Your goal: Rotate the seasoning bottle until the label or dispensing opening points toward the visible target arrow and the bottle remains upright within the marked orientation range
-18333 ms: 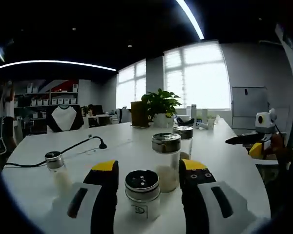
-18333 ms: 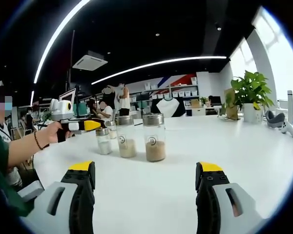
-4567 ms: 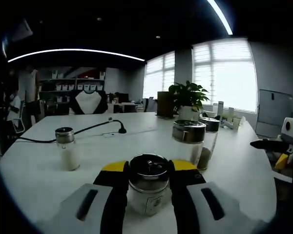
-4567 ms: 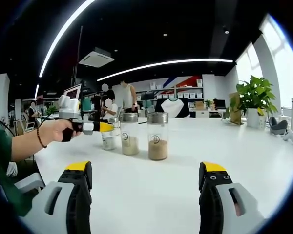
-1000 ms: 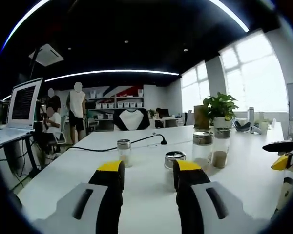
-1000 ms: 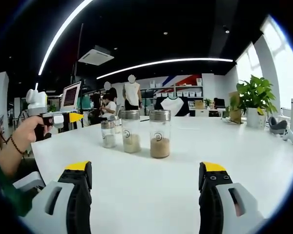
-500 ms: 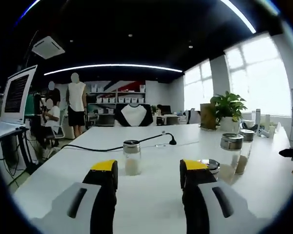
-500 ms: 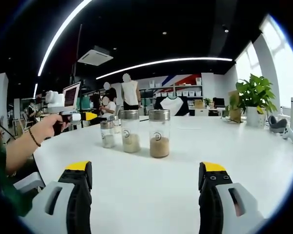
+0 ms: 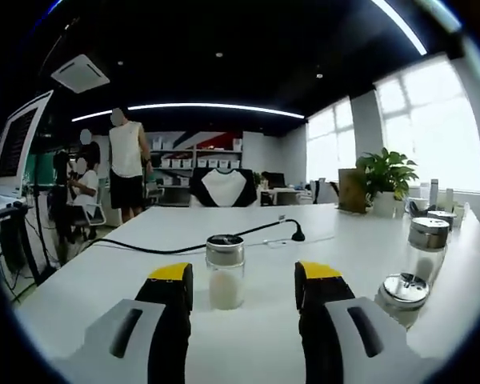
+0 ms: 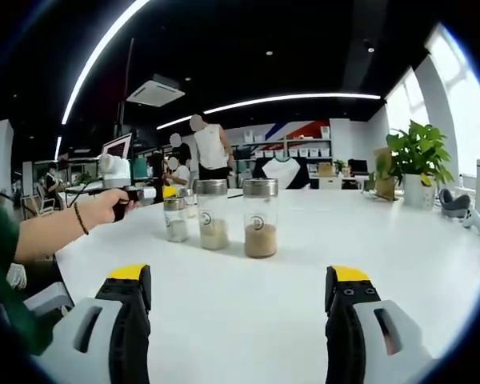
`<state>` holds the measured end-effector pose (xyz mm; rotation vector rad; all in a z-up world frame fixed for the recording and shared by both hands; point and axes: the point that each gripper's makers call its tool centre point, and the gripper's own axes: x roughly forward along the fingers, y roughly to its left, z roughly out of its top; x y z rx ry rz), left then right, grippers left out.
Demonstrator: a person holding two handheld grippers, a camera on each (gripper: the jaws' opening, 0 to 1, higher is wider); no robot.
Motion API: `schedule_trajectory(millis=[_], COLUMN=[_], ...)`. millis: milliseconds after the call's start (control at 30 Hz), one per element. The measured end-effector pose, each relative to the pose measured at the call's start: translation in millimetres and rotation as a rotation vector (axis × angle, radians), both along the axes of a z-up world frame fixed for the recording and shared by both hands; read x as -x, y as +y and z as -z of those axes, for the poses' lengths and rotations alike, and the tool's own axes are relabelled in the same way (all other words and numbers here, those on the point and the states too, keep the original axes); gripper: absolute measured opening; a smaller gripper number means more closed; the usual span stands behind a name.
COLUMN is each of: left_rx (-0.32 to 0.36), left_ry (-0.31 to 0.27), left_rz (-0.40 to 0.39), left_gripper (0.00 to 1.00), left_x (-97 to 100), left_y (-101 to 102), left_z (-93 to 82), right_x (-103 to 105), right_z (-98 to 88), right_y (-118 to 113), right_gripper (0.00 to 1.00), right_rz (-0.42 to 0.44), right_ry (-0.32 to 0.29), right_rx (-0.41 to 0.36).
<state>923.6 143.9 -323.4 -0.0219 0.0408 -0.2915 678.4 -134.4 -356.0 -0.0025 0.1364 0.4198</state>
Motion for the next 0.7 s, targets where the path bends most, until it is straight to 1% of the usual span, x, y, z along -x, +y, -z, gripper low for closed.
schedule_trajectory(millis=[100, 200, 300, 400, 500, 567, 633, 667, 700], left_rx=[-0.008, 0.019, 0.001, 0.03, 0.026, 0.053, 0.05, 0.034, 0.033], left_ry=[-0.007, 0.001, 0.01, 0.012, 0.015, 0.02, 0.018, 0.016, 0.019], left_rz=[-0.006, -0.008, -0.006, -0.007, -0.006, -0.012, -0.012, -0.012, -0.007], left_gripper=[0.54, 0.54, 0.53, 0.53, 0.51, 0.5, 0.5, 0.5, 0.5], left_x=[-11.3, -20.7, -30.4, -36.2, -42.7, -45.0, -47.4, -49.2, -49.9], left_y=[0.7, 1.6, -0.2, 0.6, -0.1, 0.5, -0.4, -0.9, -2.1], left_z=[0.7, 1.5, 5.5, 6.2, 7.7, 7.4, 7.5, 8.1, 8.7], right_x=[-0.4, -0.8, -1.5, -1.7, -1.9, -1.9, -2.1, -2.2, -2.3], right_z=[0.8, 0.4, 0.3, 0.2, 0.7, 0.8, 0.7, 0.6, 0.3], right_y=[-1.3, -2.5, -4.6, -5.9, -6.4, -6.8, -7.3, -7.4, -7.5], right_gripper=[0.92, 0.92, 0.92, 0.92, 0.92, 0.92, 0.92, 0.92, 0.92], right_rz=[0.003, 0.006, 0.012, 0.015, 0.015, 0.016, 0.017, 0.017, 0.017], right_ry=[0.003, 0.002, 0.003, 0.003, 0.005, 0.006, 0.006, 0.006, 0.006], right_rx=[0.0, 0.001, 0.0, 0.001, 0.002, 0.003, 0.002, 0.001, -0.001])
